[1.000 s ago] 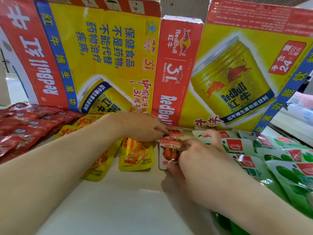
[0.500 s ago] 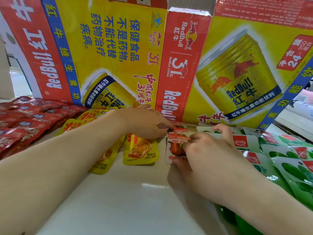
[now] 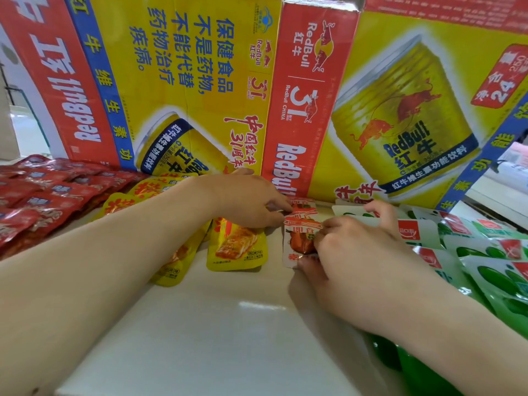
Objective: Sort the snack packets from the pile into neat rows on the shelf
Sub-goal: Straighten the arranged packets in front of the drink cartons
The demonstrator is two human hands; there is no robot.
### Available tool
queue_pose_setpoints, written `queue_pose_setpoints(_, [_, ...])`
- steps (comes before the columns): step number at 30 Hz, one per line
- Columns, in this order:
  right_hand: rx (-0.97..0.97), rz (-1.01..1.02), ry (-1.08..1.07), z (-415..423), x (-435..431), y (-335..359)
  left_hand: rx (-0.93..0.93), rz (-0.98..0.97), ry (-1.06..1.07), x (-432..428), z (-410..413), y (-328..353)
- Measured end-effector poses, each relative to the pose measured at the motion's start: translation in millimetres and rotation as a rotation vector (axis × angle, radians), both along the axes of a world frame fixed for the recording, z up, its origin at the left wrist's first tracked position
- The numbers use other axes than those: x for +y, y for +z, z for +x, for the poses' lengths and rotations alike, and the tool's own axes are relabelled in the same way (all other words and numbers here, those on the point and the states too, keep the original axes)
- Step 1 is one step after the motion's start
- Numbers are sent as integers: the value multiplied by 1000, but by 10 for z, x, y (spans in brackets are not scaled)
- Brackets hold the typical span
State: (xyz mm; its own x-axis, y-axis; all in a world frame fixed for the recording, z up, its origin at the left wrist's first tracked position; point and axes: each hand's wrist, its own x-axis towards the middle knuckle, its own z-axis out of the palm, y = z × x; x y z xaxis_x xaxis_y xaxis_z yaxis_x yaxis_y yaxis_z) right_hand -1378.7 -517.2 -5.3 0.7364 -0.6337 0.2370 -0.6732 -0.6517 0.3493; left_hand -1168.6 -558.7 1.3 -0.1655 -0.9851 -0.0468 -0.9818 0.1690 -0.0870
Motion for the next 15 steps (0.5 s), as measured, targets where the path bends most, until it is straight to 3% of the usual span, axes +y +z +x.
queue_pose_setpoints(15, [25, 63, -13, -8, -51, -7, 11, 30, 9, 45, -42, 37])
